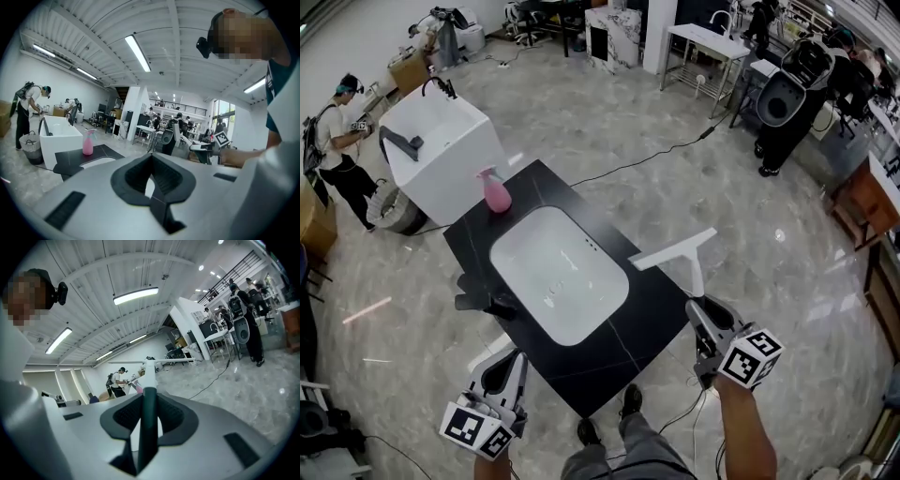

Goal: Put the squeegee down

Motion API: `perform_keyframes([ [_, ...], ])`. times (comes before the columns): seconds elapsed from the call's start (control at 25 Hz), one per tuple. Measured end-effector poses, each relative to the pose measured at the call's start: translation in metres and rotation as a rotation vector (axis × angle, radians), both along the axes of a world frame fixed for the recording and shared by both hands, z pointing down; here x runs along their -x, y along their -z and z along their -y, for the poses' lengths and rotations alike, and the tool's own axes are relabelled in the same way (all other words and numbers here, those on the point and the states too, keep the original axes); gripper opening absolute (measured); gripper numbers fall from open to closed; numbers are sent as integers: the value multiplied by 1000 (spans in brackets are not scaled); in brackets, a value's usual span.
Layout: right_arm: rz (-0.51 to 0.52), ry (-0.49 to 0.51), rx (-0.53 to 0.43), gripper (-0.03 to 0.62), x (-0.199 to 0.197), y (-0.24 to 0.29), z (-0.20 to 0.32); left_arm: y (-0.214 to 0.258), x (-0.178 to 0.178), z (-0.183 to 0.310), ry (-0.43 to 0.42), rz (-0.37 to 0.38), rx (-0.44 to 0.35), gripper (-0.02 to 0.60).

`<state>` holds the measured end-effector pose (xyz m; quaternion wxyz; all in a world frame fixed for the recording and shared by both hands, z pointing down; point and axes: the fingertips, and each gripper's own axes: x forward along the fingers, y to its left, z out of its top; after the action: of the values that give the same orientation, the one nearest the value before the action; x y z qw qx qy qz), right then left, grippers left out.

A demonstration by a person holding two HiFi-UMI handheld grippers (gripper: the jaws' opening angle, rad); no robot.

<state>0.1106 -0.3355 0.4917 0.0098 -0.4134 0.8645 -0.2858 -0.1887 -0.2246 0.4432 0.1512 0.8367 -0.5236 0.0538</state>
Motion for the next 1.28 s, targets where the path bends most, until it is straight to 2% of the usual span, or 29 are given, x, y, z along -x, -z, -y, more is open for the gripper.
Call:
perform_keyframes([
  [1.28, -53, 54, 241, 94, 8, -175, 36, -90, -14, 13, 43, -13, 154, 5],
])
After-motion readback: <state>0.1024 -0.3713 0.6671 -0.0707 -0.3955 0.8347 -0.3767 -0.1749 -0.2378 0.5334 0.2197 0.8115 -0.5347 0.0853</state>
